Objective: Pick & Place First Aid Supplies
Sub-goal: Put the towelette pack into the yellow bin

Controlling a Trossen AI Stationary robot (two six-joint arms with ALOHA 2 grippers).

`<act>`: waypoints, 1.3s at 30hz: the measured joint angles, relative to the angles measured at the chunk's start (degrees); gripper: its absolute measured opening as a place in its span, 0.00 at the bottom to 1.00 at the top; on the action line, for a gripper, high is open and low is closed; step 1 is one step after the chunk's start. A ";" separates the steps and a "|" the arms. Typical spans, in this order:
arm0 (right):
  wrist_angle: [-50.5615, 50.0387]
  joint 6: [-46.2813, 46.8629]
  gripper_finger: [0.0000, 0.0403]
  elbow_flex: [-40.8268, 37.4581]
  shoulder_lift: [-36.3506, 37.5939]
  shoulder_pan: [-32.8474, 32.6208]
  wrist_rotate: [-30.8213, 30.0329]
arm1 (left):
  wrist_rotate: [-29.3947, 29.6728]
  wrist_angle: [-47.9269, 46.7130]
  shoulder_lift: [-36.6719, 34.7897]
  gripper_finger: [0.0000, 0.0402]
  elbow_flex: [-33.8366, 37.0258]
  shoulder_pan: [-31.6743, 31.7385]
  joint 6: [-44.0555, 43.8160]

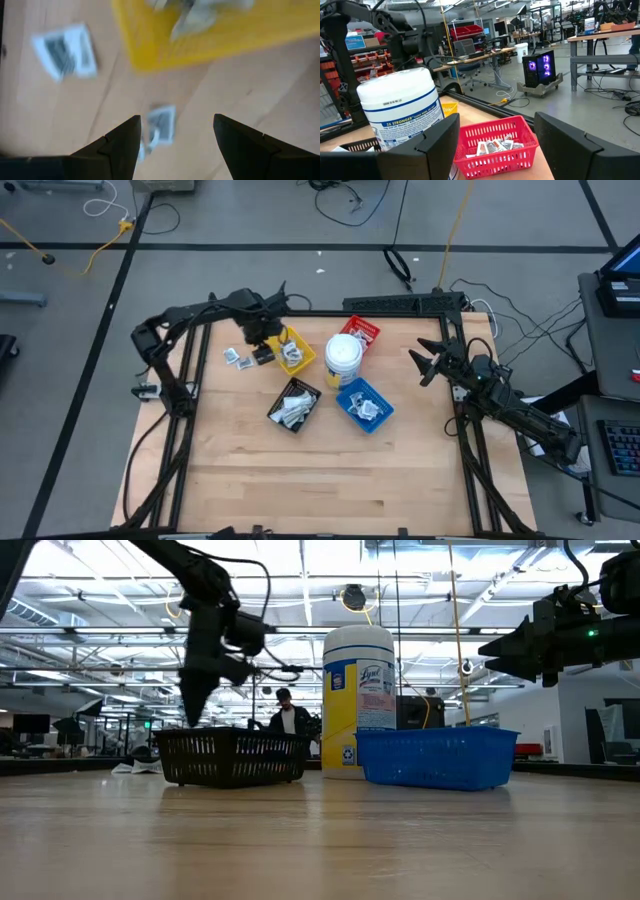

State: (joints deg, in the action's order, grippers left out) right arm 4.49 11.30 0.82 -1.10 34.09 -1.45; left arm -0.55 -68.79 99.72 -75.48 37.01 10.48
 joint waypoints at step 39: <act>0.00 0.01 0.63 -0.02 0.01 -0.02 0.00 | 0.40 21.76 -5.22 0.56 25.62 2.67 -0.21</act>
State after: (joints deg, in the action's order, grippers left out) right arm 4.49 11.31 0.80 -1.08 34.06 -1.45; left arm -0.15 -47.03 94.50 -49.87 39.68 10.27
